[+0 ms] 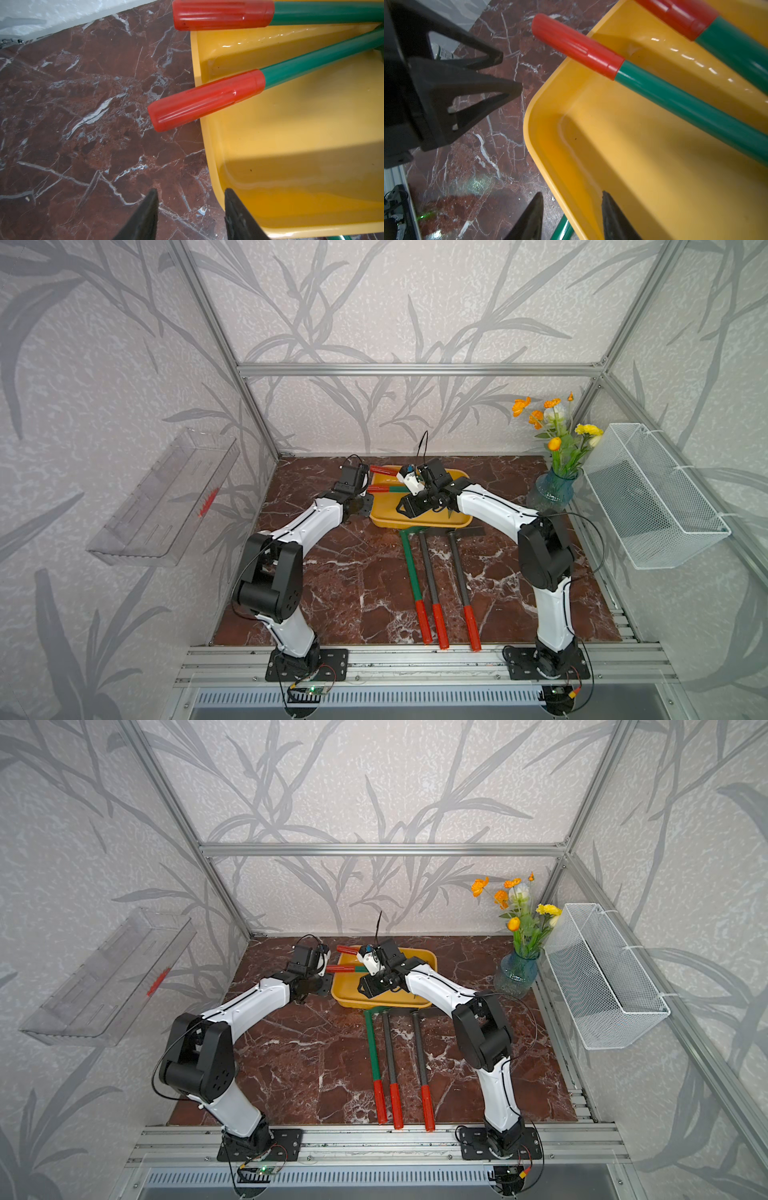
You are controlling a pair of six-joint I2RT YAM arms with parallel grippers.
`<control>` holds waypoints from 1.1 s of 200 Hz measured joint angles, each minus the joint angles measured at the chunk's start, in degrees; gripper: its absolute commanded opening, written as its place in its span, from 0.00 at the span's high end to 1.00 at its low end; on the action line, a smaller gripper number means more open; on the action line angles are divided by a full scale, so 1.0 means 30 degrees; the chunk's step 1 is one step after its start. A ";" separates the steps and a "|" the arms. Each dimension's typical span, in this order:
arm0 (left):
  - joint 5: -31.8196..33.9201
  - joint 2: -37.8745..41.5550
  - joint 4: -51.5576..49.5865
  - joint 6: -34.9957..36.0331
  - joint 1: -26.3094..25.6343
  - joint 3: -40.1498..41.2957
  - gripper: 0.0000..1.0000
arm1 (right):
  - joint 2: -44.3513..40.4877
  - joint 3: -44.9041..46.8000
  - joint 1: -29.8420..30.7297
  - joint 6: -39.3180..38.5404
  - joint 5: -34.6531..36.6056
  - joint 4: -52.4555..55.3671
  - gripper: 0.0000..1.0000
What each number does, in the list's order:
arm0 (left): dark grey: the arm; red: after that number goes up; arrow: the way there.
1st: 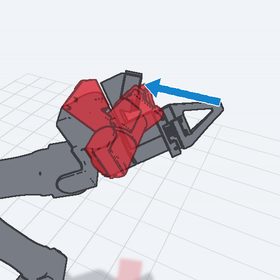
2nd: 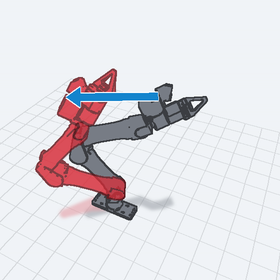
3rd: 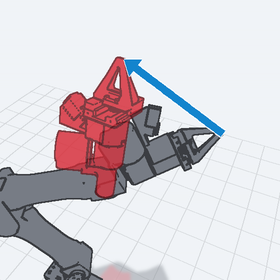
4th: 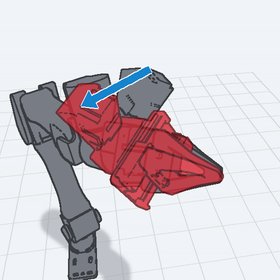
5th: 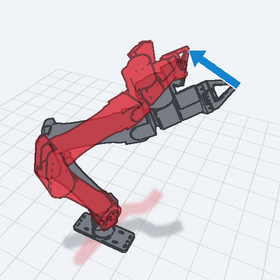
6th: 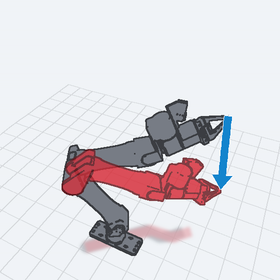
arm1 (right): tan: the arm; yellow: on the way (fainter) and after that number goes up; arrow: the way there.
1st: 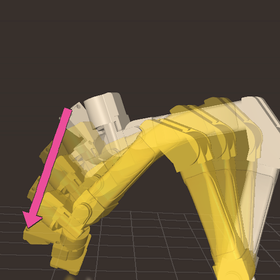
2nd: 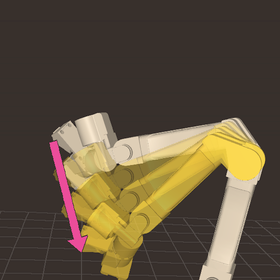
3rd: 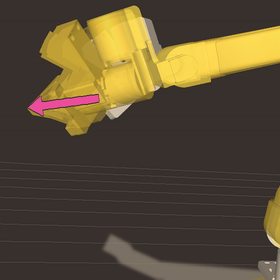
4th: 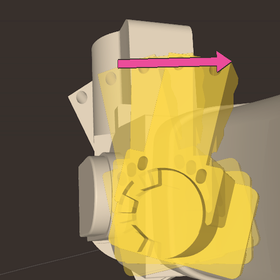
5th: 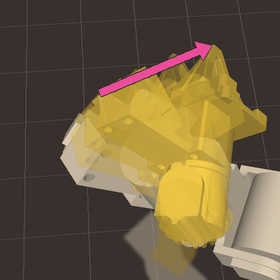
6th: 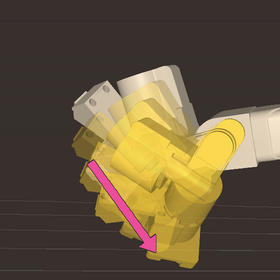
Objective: Put the small hoe into the storage box
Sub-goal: Place the hoe in the storage box.
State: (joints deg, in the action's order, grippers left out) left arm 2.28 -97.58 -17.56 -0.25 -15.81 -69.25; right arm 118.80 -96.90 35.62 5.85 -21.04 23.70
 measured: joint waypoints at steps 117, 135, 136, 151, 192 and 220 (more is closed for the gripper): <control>-0.1166 -0.4393 0.0998 0.0058 0.0000 -0.3483 0.50 | 0.1290 0.0124 0.0401 -0.0401 -0.0772 -0.0022 0.54; -0.1311 -0.4699 0.1005 0.0080 0.0000 -0.4044 0.50 | 0.1392 0.0189 0.0401 -0.0393 -0.0896 -0.0124 0.54; -0.1311 -0.4714 0.1005 0.0080 0.0000 -0.4065 0.50 | 0.1392 0.0204 0.0401 -0.0393 -0.0903 -0.0131 0.54; -0.1384 -0.4954 0.1013 0.0102 0.0000 -0.4517 0.50 | 0.1399 0.0408 0.0401 -0.0386 -0.1020 -0.0240 0.54; -0.1982 -0.6062 0.1013 0.0255 0.0007 -0.6098 0.50 | 0.1399 0.0867 0.0401 -0.0386 -0.1013 -0.0532 0.54; -0.2667 -0.6914 0.0940 0.0255 0.0007 -0.7184 0.50 | 0.1399 0.0991 0.0393 -0.0379 -0.0998 -0.0714 0.54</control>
State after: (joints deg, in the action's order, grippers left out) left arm -5.72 -118.32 -14.74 0.51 -15.79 -90.80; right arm 123.00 -93.93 36.80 4.71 -24.03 21.56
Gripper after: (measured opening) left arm 0.503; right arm 0.462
